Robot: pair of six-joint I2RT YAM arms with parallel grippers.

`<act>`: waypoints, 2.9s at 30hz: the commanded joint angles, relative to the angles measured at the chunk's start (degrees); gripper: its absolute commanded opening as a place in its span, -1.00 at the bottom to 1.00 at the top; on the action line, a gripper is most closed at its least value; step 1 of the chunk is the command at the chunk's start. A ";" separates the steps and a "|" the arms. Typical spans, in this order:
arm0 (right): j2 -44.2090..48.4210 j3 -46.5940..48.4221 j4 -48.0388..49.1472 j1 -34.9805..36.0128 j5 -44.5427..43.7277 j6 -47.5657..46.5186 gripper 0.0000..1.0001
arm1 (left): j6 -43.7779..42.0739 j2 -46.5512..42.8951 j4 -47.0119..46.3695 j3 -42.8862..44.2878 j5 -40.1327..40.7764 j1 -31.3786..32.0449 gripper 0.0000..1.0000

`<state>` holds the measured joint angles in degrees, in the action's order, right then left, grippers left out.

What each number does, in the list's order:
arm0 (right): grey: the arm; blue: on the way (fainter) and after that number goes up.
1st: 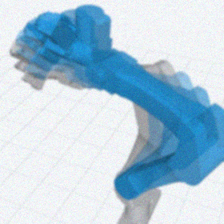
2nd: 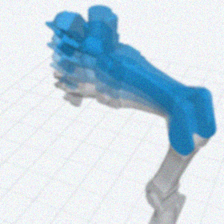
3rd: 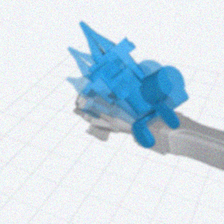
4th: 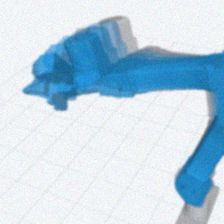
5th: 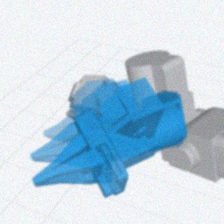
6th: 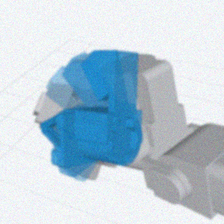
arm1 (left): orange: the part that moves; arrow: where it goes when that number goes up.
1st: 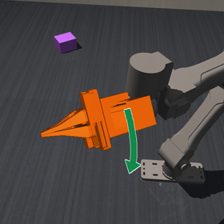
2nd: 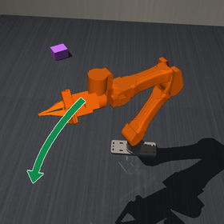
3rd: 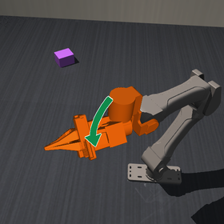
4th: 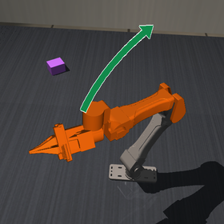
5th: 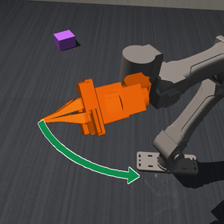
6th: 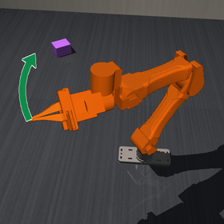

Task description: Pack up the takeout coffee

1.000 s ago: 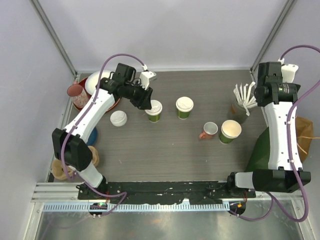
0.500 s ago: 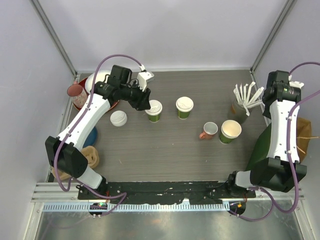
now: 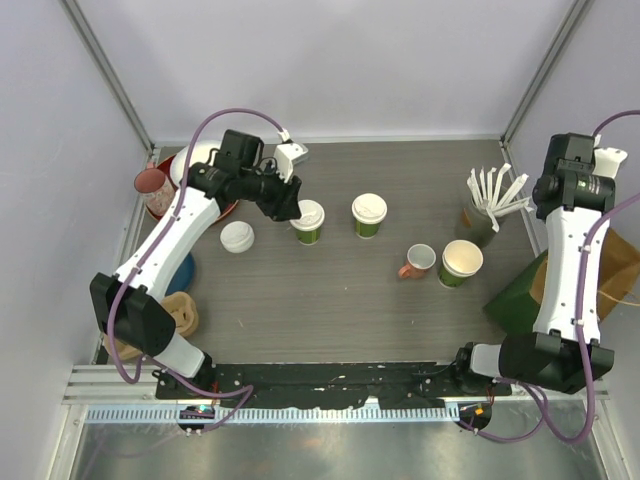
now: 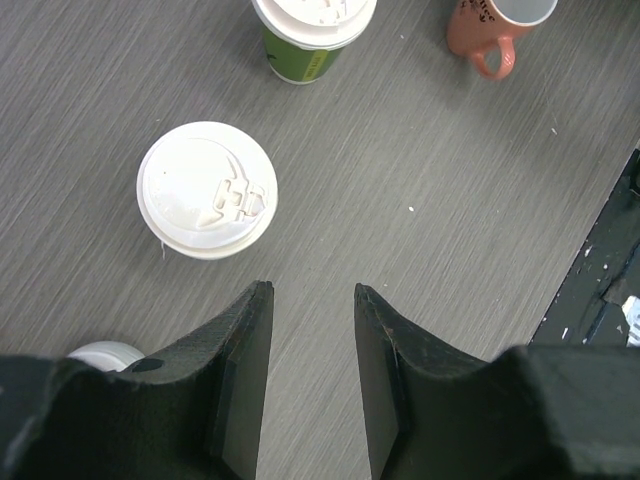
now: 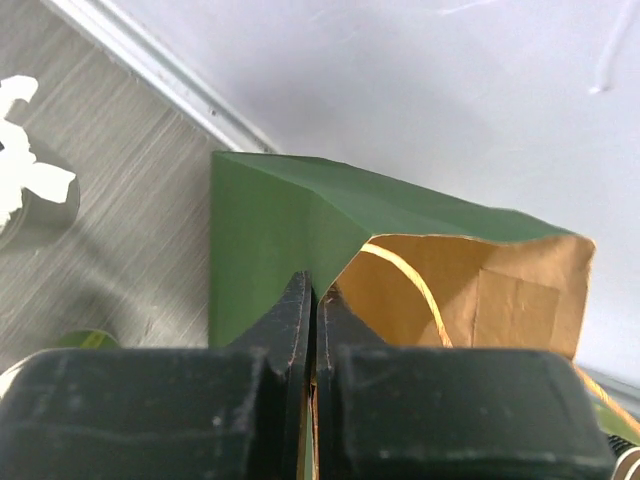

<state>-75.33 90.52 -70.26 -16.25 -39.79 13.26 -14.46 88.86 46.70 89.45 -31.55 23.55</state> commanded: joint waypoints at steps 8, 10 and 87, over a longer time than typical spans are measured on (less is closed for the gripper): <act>5.89 11.69 12.51 0.17 -10.31 -8.59 -0.98 | -1.54 1.05 4.36 6.52 1.31 -0.26 -0.15; 6.33 13.62 15.06 0.43 -9.26 -10.70 -0.98 | -1.89 1.40 5.16 7.14 2.36 -0.35 -0.16; -16.51 9.06 15.68 85.95 37.42 -44.64 -0.98 | -0.75 -8.53 9.38 2.84 4.92 -31.55 -0.10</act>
<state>-92.03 98.91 -56.90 69.32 -4.03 -31.44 -14.15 82.81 56.47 92.92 -26.79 -7.62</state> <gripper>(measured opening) 0.050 0.449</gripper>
